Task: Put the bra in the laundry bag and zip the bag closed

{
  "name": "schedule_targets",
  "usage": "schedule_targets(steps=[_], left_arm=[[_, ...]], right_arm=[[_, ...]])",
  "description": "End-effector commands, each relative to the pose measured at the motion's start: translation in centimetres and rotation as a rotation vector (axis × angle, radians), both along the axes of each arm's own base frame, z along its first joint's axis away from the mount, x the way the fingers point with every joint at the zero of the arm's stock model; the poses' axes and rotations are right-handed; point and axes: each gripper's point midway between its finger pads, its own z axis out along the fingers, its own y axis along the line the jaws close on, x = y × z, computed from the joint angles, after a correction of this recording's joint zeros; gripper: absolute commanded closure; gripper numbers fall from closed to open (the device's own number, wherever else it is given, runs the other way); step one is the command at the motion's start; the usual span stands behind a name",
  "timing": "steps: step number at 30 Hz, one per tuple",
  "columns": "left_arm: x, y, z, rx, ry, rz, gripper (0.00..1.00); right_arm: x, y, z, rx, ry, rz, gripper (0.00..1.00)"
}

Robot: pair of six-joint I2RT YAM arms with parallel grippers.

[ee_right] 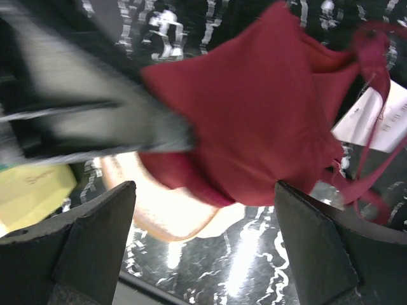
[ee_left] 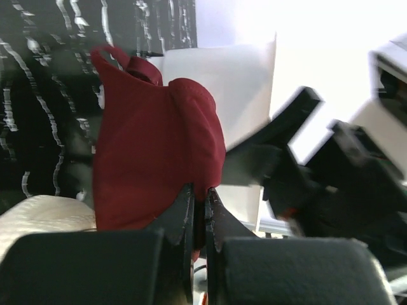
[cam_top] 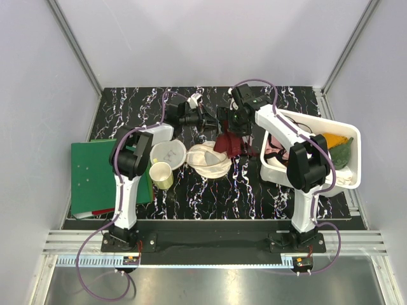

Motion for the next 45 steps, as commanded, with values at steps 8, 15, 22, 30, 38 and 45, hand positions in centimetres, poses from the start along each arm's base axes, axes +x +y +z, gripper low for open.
schedule_targets(steps=[8, 15, 22, 30, 38, 45], left_arm=[[1.2, 1.8, 1.8, 0.209, -0.179, -0.001, 1.0], [2.0, 5.7, 0.7, 0.317, -0.187, 0.064, 1.0], [1.9, 6.3, 0.6, 0.355, -0.188, 0.063, 1.0], [2.3, 6.3, 1.0, 0.349, -0.196, 0.069, 1.0], [2.2, 6.3, 0.9, 0.347, -0.193, 0.065, 1.0], [2.1, 6.2, 1.2, 0.343, -0.198, 0.063, 1.0]], right_arm=[[-0.8, -6.8, 0.9, -0.168, -0.103, -0.091, 0.02], [1.5, -6.8, -1.1, -0.221, -0.071, -0.151, 0.11], [3.5, -6.3, -3.8, -0.263, -0.035, -0.143, 0.29], [4.3, -5.2, -5.4, -0.243, -0.019, -0.059, 0.37], [4.2, -4.1, -7.1, -0.206, 0.032, -0.032, 0.47], [3.9, -3.4, -7.5, -0.165, 0.059, -0.024, 0.57]])
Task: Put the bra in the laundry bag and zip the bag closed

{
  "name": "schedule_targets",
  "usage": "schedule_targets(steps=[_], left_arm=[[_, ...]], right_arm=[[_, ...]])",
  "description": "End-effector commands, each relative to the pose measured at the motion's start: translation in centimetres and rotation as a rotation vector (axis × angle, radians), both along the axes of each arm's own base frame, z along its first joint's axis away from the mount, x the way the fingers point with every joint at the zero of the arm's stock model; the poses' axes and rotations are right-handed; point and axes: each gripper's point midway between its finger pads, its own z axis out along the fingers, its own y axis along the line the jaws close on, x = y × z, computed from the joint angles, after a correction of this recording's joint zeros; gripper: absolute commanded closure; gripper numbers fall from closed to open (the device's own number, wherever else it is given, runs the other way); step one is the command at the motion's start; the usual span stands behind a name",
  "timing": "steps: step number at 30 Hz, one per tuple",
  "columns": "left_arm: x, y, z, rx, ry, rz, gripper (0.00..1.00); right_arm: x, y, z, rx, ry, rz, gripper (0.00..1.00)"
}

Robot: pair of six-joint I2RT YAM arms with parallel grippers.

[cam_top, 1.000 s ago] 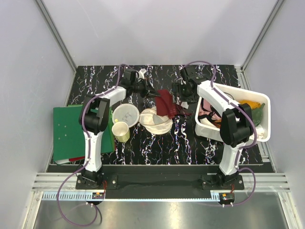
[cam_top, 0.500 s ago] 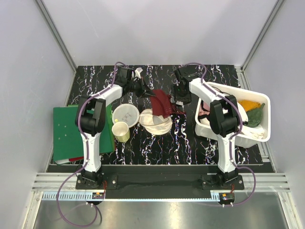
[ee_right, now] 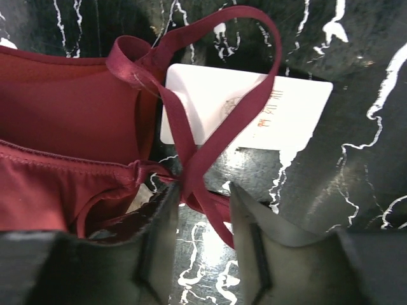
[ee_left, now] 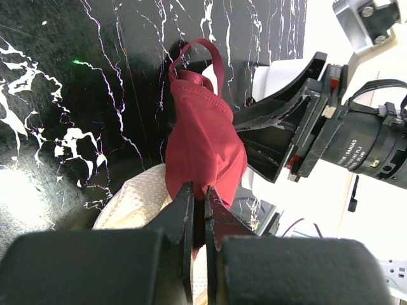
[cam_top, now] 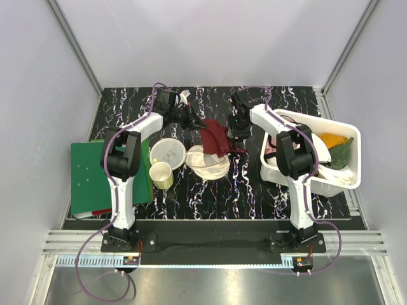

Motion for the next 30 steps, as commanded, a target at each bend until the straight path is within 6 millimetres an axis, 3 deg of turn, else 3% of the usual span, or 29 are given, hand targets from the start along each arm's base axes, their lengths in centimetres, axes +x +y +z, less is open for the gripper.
schedule_targets(steps=[1, 3, 14, 18, 22, 26, 30], left_arm=[[0.7, -0.3, 4.0, -0.026, -0.105, -0.01, 1.0], [0.6, -0.3, 4.0, -0.026, -0.105, -0.01, 1.0], [0.4, -0.4, 4.0, -0.027, -0.105, -0.019, 1.0], [0.3, -0.5, 3.9, -0.029, -0.103, -0.021, 1.0], [0.3, -0.6, 4.1, -0.031, -0.109, -0.024, 1.0], [0.3, -0.6, 4.0, -0.029, -0.109, -0.025, 1.0], [0.2, -0.7, 3.8, -0.026, -0.105, -0.028, 1.0]], right_arm=[[0.7, 1.2, 1.1, 0.06, -0.013, 0.015, 0.62], [0.5, 1.6, 1.2, 0.087, -0.004, 0.026, 0.67], [0.5, 1.9, 1.3, 0.133, 0.017, 0.023, 0.74], [0.3, 2.0, 1.0, 0.143, 0.036, 0.011, 0.62], [-0.1, 2.5, 0.1, 0.166, 0.07, 0.016, 0.59], [-0.1, 2.5, 0.0, 0.169, 0.073, 0.015, 0.62], [0.2, 2.5, 0.5, 0.175, 0.06, 0.016, 0.71]])
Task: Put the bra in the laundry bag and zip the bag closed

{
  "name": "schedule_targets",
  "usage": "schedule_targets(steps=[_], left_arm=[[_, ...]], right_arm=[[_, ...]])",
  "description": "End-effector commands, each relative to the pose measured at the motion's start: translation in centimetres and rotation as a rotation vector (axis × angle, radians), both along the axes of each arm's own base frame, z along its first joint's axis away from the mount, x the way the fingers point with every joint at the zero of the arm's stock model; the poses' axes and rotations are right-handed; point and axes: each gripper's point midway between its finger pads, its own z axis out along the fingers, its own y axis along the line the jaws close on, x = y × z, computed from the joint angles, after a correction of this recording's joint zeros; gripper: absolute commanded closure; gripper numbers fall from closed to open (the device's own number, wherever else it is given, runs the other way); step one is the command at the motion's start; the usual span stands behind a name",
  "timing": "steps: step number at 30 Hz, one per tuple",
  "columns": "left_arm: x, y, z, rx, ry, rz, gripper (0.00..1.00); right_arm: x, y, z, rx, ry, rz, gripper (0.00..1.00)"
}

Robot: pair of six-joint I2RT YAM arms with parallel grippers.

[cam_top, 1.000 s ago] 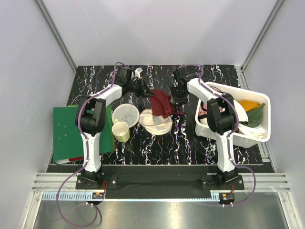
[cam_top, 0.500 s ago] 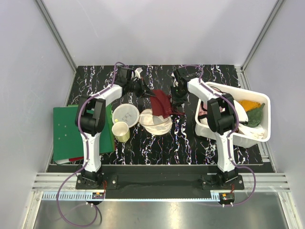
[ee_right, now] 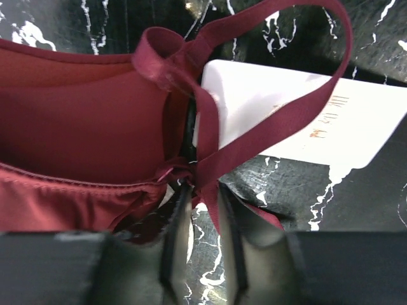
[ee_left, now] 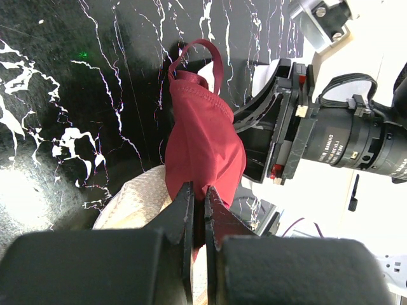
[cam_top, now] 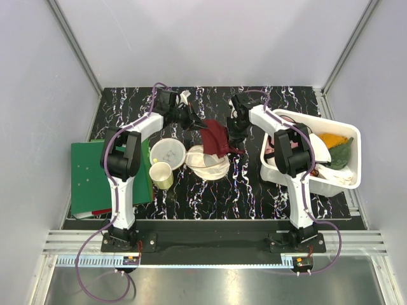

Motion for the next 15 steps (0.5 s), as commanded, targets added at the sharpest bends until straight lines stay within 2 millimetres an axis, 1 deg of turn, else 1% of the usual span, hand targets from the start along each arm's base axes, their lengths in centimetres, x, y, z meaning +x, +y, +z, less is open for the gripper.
schedule_targets(steps=[1, 2, 4, 5, 6, 8, 9, 11, 12, 14, 15], left_arm=[[0.4, -0.5, 3.6, -0.025, -0.102, -0.02, 1.0], [0.3, -0.5, 3.8, -0.026, -0.104, -0.022, 1.0], [0.3, -0.6, 3.7, -0.026, -0.103, -0.024, 1.0], [0.3, -0.6, 3.8, -0.026, -0.105, -0.024, 1.0], [0.3, -0.5, 3.6, -0.023, -0.105, -0.024, 1.0], [0.2, -0.7, 3.6, -0.023, -0.105, -0.029, 1.0], [0.2, -0.6, 3.5, -0.022, -0.106, -0.029, 1.0], [0.2, -0.5, 3.3, -0.014, -0.108, -0.025, 1.0], [0.1, -0.5, 3.1, -0.012, -0.102, -0.025, 1.0], [0.1, -0.8, 3.1, -0.015, -0.101, -0.03, 1.0], [0.1, -0.9, 3.1, -0.014, -0.101, -0.032, 1.0]], right_arm=[[1.2, 0.6, 2.0, 0.046, -0.04, -0.003, 0.74], [1.2, 0.4, 2.0, 0.046, -0.039, -0.007, 0.88], [1.3, 0.3, 2.7, 0.044, -0.056, -0.012, 1.0], [1.4, -0.2, 3.0, 0.026, -0.07, -0.022, 1.0], [1.5, -0.3, 3.8, 0.023, -0.09, -0.027, 1.0], [1.8, -1.2, 4.7, -0.004, -0.119, -0.05, 1.0], [1.8, -1.5, 5.8, -0.005, -0.144, -0.057, 1.0], [1.8, -2.0, 7.2, -0.013, -0.177, -0.068, 1.0], [1.5, -2.1, 8.5, -0.005, -0.201, -0.066, 1.0], [1.2, -2.0, 9.7, 0.011, -0.22, -0.065, 1.0], [0.9, -2.0, 10.7, 0.025, -0.235, -0.059, 1.0]])
